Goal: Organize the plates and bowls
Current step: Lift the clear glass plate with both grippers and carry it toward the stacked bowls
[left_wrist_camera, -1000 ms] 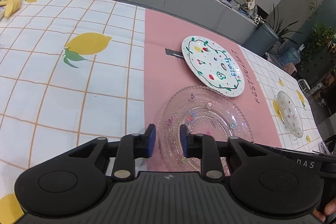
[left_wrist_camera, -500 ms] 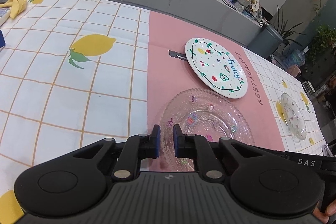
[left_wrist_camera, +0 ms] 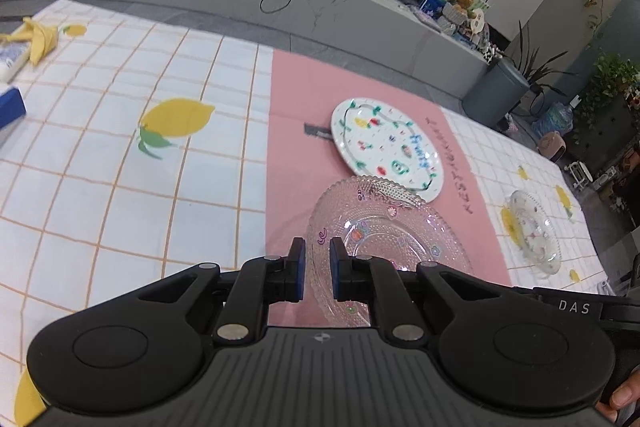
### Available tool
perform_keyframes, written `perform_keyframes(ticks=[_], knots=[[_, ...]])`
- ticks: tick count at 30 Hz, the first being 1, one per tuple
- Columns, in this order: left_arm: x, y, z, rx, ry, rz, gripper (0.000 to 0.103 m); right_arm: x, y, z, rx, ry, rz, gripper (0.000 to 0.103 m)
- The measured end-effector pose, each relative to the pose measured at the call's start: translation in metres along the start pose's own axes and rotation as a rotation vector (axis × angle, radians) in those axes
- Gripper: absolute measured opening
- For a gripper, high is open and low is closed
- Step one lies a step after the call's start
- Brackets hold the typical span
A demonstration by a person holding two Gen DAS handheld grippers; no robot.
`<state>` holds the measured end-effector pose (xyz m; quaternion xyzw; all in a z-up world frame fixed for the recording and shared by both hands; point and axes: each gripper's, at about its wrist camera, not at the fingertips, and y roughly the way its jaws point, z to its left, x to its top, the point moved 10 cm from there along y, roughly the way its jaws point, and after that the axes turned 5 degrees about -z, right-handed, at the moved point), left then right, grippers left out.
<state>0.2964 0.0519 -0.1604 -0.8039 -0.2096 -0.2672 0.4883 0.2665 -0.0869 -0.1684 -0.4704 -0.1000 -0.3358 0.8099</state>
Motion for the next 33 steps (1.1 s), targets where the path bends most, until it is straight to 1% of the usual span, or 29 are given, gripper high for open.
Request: perform_keyframes(ticks=[3,10,16,20,25,28,33], knots=[[0.008,-0.014,-0.008,-0.007,0.000,-0.023,0.013,0.005,-0.011,0.006,0.015,0.003,-0.020,0.010],[0.021,-0.052,-0.036,0.006,0.049,-0.074,0.013,0.014,-0.048,0.018,0.051,0.013,-0.074,0.010],[0.021,-0.084,-0.068,-0.007,0.037,-0.105,0.013,0.017,-0.090,0.020,0.087,0.031,-0.110,0.010],[0.011,-0.099,-0.097,-0.025,0.036,-0.113,0.013,0.015,-0.123,0.008,0.094,0.052,-0.138,0.010],[-0.007,-0.110,-0.137,-0.059,0.015,-0.120,0.013,0.015,-0.164,-0.019,0.089,0.086,-0.179,0.010],[-0.022,-0.111,-0.157,-0.081,-0.003,-0.115,0.013,0.011,-0.189,-0.039,0.079,0.103,-0.208,0.010],[-0.055,-0.107,-0.184,-0.107,-0.016,-0.107,0.013,-0.001,-0.221,-0.075,0.061,0.147,-0.237,0.010]])
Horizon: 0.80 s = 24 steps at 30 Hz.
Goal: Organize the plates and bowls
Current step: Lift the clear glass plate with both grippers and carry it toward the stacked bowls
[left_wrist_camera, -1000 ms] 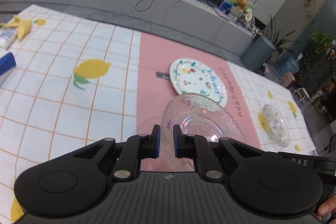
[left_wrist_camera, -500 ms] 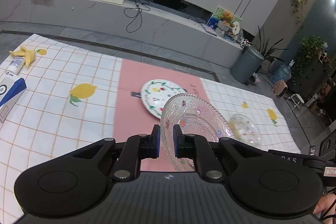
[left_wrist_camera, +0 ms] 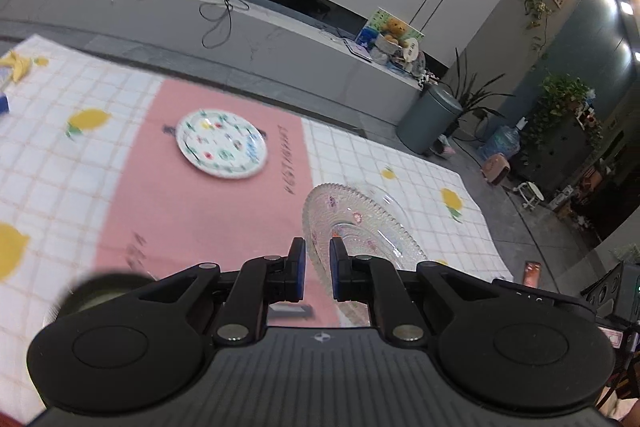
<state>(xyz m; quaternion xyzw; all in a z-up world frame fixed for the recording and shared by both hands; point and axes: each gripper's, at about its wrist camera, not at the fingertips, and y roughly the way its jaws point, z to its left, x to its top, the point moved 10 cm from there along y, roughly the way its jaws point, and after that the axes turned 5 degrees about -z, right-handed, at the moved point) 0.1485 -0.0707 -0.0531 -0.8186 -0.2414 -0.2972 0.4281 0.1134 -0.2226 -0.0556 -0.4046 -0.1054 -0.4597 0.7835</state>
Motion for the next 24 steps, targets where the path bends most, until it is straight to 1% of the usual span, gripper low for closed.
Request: perform_keyframes(ticks=[4,8,13,16,20,24], knots=[[-0.026,0.009,-0.011,-0.017,-0.019,0.007,0.013,-0.009,-0.016,-0.029,-0.040,0.029,-0.012,0.010],[-0.050,0.021,-0.015,-0.022,-0.031,0.025,0.013,-0.021,-0.023,-0.060,-0.079,0.073,-0.002,0.010],[-0.078,0.037,-0.012,-0.004,-0.061,0.042,0.013,-0.038,-0.024,-0.092,-0.110,0.121,0.017,0.010],[-0.093,0.041,-0.013,0.008,-0.053,0.038,0.013,-0.050,-0.019,-0.109,-0.135,0.146,0.038,0.010],[-0.108,0.051,-0.007,0.033,-0.052,0.059,0.013,-0.062,-0.012,-0.124,-0.156,0.167,0.053,0.010],[-0.119,0.059,0.000,0.058,-0.038,0.069,0.013,-0.065,-0.006,-0.129,-0.177,0.141,0.055,0.010]])
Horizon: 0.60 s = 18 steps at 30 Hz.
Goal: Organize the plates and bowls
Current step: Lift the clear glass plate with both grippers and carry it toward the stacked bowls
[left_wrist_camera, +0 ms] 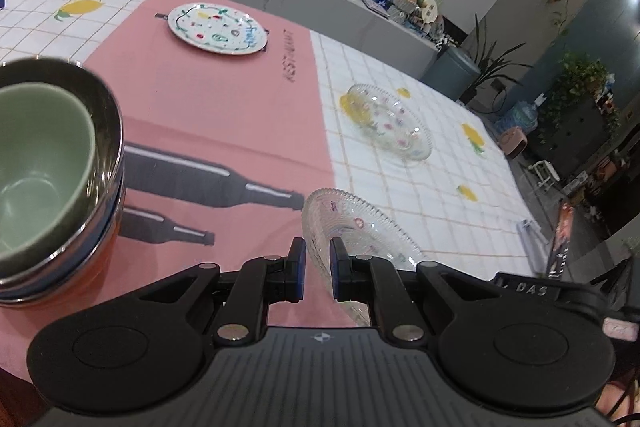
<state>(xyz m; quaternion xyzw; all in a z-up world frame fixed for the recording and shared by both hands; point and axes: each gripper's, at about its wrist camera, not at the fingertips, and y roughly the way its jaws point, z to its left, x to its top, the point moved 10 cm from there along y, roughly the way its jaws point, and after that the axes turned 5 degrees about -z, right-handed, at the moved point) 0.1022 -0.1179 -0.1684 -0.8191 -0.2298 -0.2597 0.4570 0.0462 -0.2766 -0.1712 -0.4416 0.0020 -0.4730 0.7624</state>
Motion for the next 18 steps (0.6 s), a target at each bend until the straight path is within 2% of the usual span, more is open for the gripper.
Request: perform_keyframes(ticks=[9,18], knots=[[-0.012,0.016,0.016,0.036,-0.016,0.014,0.013,-0.002,0.015,0.002,-0.041,-0.077,-0.012,0.010],[-0.003,0.031,0.023,0.078,-0.014,0.006,0.013,-0.001,0.029,0.010,-0.066,-0.115,-0.015,0.011]])
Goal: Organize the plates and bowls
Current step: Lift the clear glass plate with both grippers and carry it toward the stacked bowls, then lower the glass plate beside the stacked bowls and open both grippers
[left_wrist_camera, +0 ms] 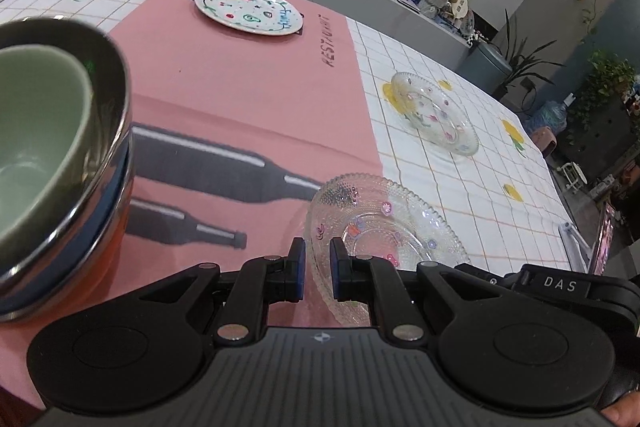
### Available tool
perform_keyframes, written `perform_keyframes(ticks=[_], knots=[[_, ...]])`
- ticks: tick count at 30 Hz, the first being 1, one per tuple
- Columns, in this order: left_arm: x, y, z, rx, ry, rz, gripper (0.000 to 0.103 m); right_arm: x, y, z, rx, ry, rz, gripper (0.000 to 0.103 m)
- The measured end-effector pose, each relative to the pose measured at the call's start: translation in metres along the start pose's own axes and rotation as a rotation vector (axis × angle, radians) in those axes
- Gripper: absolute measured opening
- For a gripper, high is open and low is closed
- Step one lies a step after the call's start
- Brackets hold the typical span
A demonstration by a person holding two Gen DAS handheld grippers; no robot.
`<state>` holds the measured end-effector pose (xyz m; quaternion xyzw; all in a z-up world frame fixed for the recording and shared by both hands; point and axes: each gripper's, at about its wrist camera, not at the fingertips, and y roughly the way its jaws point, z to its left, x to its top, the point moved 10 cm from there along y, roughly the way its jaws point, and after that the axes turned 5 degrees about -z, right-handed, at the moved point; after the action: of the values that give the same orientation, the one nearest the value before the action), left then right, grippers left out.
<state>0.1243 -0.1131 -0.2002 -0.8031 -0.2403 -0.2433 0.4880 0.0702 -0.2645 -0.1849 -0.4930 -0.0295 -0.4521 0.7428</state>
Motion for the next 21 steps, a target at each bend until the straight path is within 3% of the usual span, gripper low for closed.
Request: perform_keyframes(ticks=[9,15,17,21], knots=[[-0.003,0.010,0.003,0.022,0.012,0.023,0.015,0.002,0.006,0.005,-0.022,-0.046,-0.015,0.014],[-0.003,0.007,0.002,0.018,0.022,0.021,0.018,0.001,0.003,0.011,-0.018,-0.085,-0.032,0.028],[-0.001,0.003,0.000,0.022,0.031,0.006,0.034,0.002,0.000,0.014,-0.030,-0.116,-0.051,0.030],[0.010,-0.012,-0.012,0.020,0.087,-0.047,0.046,0.007,-0.013,0.020,-0.038,-0.160,-0.096,0.035]])
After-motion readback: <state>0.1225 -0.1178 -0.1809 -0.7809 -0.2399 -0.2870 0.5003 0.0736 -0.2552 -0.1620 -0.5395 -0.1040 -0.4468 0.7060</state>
